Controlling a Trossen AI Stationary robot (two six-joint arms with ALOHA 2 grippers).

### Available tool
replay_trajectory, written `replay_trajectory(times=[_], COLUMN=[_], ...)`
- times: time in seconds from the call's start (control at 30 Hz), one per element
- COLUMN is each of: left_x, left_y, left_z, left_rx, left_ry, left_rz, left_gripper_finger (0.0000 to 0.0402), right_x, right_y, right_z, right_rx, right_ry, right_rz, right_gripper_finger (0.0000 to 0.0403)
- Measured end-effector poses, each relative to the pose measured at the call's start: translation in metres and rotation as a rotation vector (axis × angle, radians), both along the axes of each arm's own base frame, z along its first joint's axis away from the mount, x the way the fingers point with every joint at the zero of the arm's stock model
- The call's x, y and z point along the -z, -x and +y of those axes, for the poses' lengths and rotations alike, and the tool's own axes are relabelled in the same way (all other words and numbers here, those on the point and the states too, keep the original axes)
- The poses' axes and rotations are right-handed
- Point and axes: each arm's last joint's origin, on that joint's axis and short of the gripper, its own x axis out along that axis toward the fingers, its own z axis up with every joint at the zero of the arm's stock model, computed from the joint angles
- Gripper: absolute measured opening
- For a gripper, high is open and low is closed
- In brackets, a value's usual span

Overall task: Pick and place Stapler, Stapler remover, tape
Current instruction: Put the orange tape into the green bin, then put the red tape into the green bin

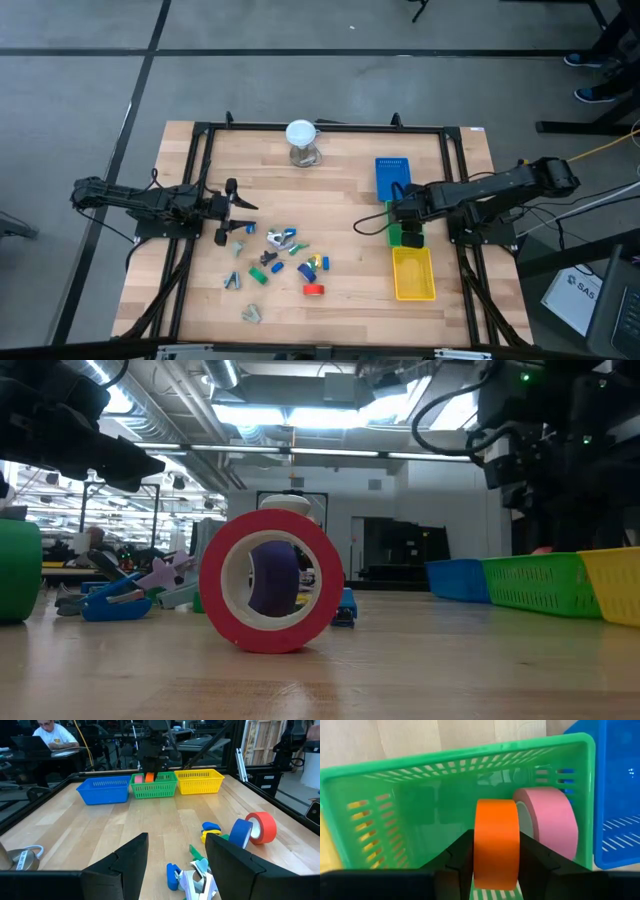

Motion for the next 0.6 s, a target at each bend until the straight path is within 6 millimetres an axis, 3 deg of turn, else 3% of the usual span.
replay_trajectory(times=[0.6], left_x=[0.000], left_y=[0.000], left_z=[0.000], left_rx=[0.000], left_ry=[0.000], left_rz=[0.000], left_gripper_finger=[0.0196], right_x=[-0.015], right_y=[-0.005], right_z=[-0.002], right_rx=[-0.004], right_ry=[0.079], right_rz=[-0.015], right_gripper_finger=[0.0192])
